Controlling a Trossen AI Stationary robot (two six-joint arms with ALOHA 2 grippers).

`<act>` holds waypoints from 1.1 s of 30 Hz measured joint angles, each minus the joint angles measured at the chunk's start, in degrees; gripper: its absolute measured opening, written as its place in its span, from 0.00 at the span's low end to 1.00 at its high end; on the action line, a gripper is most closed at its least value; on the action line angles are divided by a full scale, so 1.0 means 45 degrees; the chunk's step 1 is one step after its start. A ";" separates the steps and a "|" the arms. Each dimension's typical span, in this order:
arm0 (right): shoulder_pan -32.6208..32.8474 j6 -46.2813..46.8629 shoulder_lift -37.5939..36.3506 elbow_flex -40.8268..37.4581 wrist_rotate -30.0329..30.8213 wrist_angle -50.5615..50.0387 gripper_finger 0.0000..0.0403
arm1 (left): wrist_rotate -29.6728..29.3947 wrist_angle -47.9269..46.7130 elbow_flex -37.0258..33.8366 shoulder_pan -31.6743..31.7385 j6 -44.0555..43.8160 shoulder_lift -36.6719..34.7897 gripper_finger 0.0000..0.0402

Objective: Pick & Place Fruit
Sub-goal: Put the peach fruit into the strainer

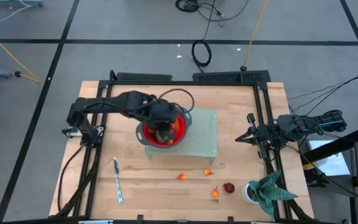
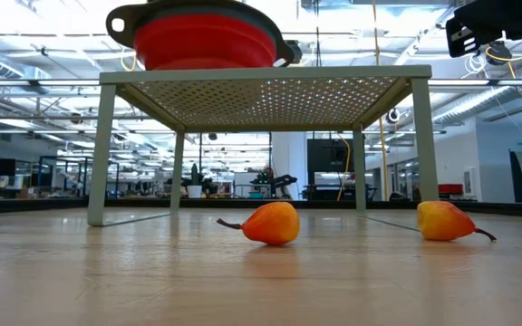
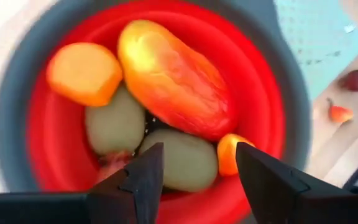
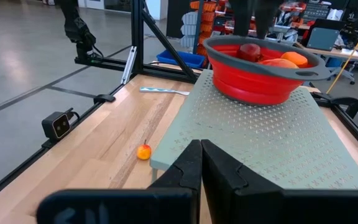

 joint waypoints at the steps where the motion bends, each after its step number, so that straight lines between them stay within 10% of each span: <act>1: -0.0001 0.0013 -0.0005 0.0000 0.0004 0.0008 0.01 | -0.0124 -0.0017 0.0012 -0.0125 -0.0276 -0.0182 0.48; 14: 0.0000 0.0151 -0.0002 0.0000 -0.0030 0.0000 0.01 | -0.3291 -0.0962 0.0012 -0.3512 -0.5714 -0.1790 0.26; 33: 0.0005 0.0147 -0.0005 0.0000 -0.0039 -0.0005 0.01 | -0.4021 -0.1404 -0.0110 -0.7130 -0.9001 -0.0394 0.01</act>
